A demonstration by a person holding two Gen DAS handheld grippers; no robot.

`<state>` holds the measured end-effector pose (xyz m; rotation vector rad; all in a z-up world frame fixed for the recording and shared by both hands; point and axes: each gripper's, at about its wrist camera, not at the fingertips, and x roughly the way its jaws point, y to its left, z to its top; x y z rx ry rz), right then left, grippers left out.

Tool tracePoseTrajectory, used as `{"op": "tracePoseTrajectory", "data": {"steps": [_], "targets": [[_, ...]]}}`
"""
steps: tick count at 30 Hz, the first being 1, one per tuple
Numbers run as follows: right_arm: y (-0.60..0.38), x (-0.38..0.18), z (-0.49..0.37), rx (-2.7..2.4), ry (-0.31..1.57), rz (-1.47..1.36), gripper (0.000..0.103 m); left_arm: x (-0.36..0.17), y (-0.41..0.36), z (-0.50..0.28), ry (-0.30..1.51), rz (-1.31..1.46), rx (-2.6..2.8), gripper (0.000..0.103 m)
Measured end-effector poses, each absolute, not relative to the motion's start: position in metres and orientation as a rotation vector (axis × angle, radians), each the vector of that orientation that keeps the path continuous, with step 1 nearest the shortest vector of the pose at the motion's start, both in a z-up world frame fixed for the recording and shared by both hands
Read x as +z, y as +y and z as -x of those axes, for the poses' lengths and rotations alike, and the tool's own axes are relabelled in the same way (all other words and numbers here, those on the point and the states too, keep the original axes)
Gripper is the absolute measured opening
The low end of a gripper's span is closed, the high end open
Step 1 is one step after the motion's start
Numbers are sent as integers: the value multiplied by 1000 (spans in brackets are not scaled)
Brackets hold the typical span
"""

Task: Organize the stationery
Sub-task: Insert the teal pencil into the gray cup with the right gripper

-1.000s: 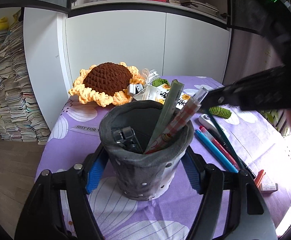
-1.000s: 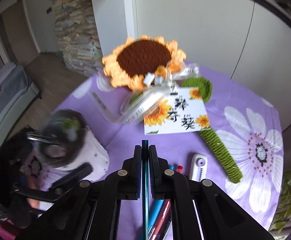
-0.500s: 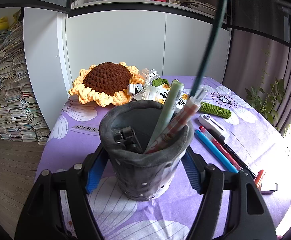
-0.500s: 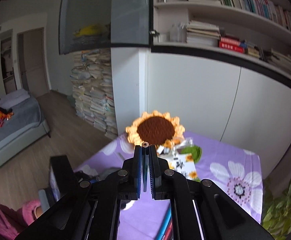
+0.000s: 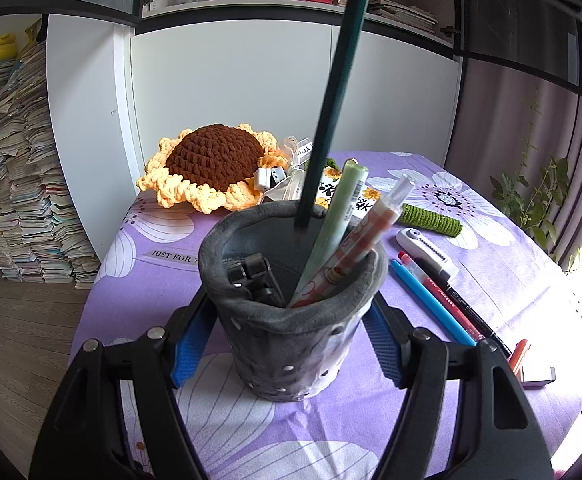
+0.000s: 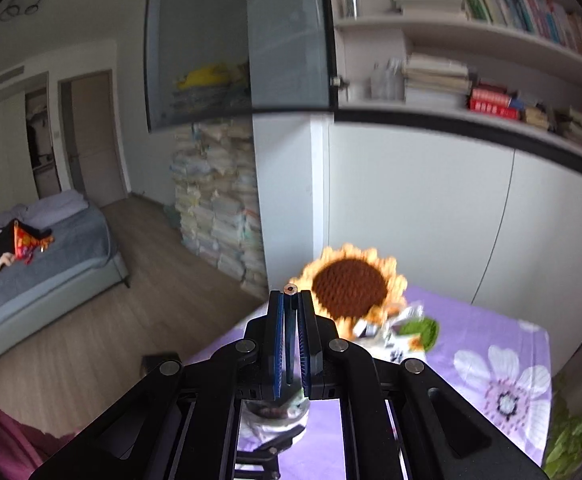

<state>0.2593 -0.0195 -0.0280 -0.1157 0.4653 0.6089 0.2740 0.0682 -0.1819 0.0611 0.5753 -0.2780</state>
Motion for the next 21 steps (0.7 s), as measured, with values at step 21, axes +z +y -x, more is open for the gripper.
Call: {"op": "tracePoseTrajectory", "data": {"steps": [21], "targets": [[-44,-79,-285,572,674,-1,8,-182,68,-274,576,-61,-278,70]]}}
